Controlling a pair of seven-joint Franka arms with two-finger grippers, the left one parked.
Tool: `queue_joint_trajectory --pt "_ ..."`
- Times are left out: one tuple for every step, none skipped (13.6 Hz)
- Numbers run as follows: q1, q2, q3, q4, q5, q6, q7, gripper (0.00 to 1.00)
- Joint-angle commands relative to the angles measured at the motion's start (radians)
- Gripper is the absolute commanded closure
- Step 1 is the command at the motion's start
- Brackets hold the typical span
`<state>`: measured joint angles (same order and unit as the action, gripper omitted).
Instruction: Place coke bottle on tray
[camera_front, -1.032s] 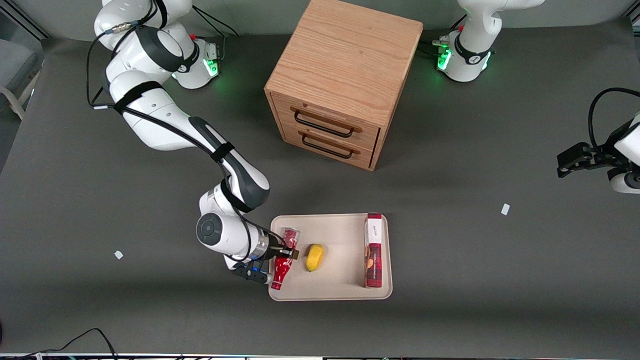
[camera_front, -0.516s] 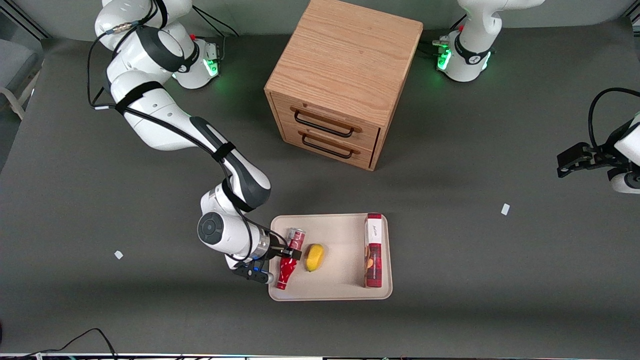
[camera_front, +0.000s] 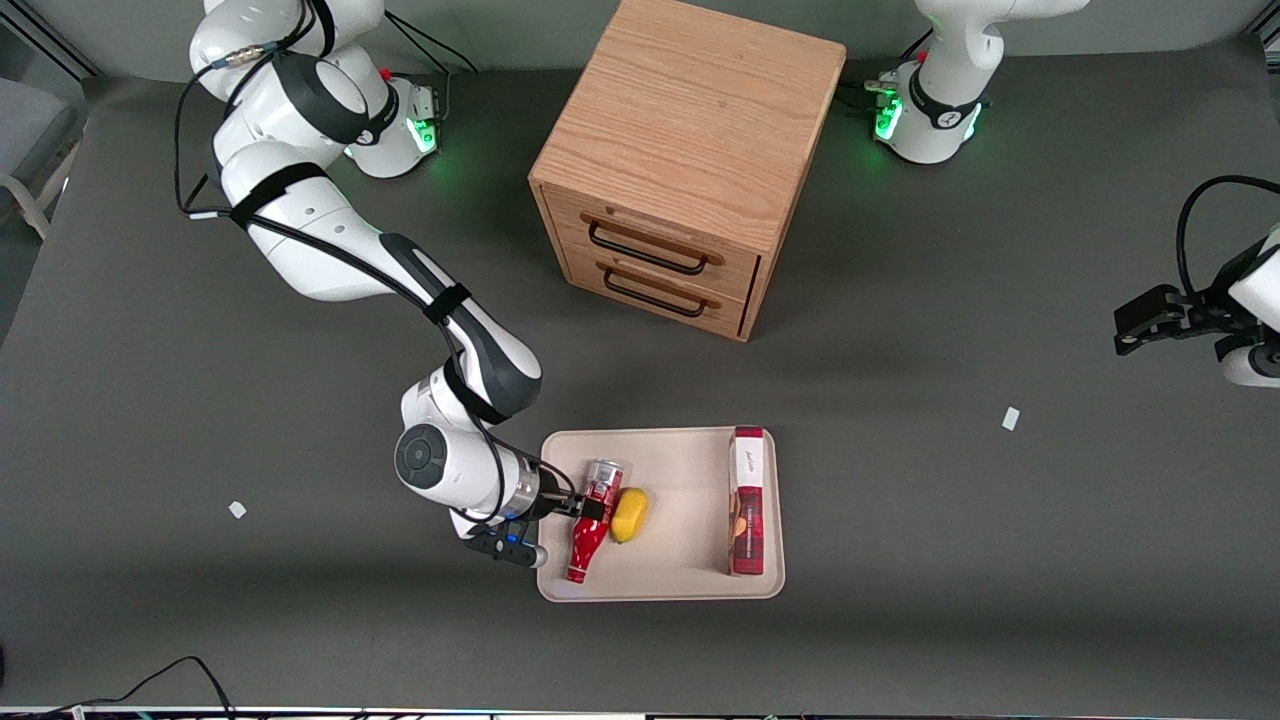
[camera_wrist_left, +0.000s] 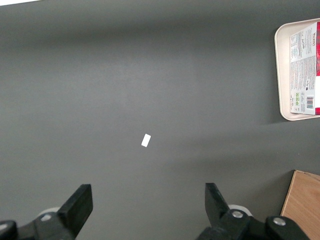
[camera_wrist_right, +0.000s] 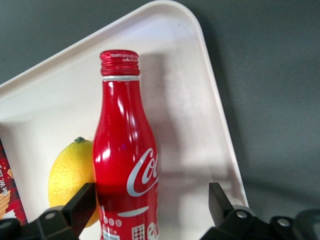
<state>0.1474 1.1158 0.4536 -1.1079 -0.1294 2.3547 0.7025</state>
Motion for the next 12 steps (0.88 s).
queue_joint_trajectory --pt "-0.006 -0.037 0.005 0.017 -0.015 -0.021 0.018 0.0" --pt "-0.012 -0.077 0.007 0.01 -0.015 -0.076 0.018 0.0" --pt "-0.018 -0.127 0.007 0.005 -0.016 -0.134 0.018 0.0" --pt "-0.023 -0.193 0.007 -0.004 -0.016 -0.206 0.018 0.0" --pt "-0.035 -0.259 0.011 -0.01 -0.019 -0.291 0.017 0.0" --pt "-0.051 -0.339 0.014 -0.012 -0.022 -0.393 0.015 0.0" --pt "-0.063 -0.417 0.016 -0.012 -0.021 -0.498 0.008 0.0" --pt "-0.075 -0.486 0.01 -0.01 -0.021 -0.584 0.002 0.0" --pt "-0.081 -0.551 0.004 -0.012 -0.018 -0.66 0.0 0.0" --pt "-0.104 -0.633 -0.004 -0.01 -0.016 -0.758 -0.003 0.0" --pt "-0.115 -0.684 -0.028 -0.01 -0.012 -0.828 -0.023 0.0" --pt "-0.117 -0.738 -0.065 -0.012 -0.006 -0.909 -0.07 0.0"
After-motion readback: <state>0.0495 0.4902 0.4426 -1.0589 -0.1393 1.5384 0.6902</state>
